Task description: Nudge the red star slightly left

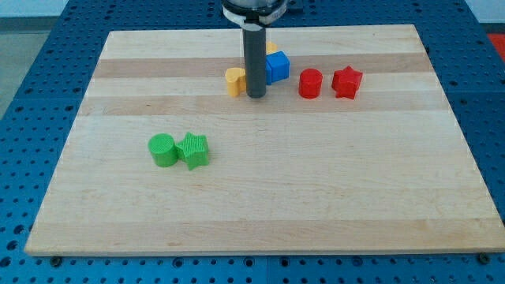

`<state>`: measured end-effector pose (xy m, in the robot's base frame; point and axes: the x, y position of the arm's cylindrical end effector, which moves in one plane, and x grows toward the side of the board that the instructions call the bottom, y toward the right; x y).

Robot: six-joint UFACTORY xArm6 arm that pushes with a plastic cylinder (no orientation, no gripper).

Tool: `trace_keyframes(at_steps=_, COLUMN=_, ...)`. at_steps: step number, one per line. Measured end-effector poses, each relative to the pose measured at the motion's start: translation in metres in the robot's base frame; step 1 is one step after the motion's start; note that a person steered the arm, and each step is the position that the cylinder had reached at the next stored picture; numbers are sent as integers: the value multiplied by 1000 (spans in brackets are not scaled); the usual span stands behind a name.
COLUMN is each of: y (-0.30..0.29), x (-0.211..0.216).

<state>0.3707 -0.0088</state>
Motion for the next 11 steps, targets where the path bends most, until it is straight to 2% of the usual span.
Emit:
trace_keyframes(at_steps=1, y=25, x=19)
trace_keyframes(at_steps=3, y=197, x=23)
trace_keyframes(at_steps=4, y=254, x=-13)
trace_keyframes(at_steps=5, y=258, x=-37)
trace_keyframes(at_steps=7, y=246, x=-37)
trace_keyframes(at_steps=11, y=84, x=-59)
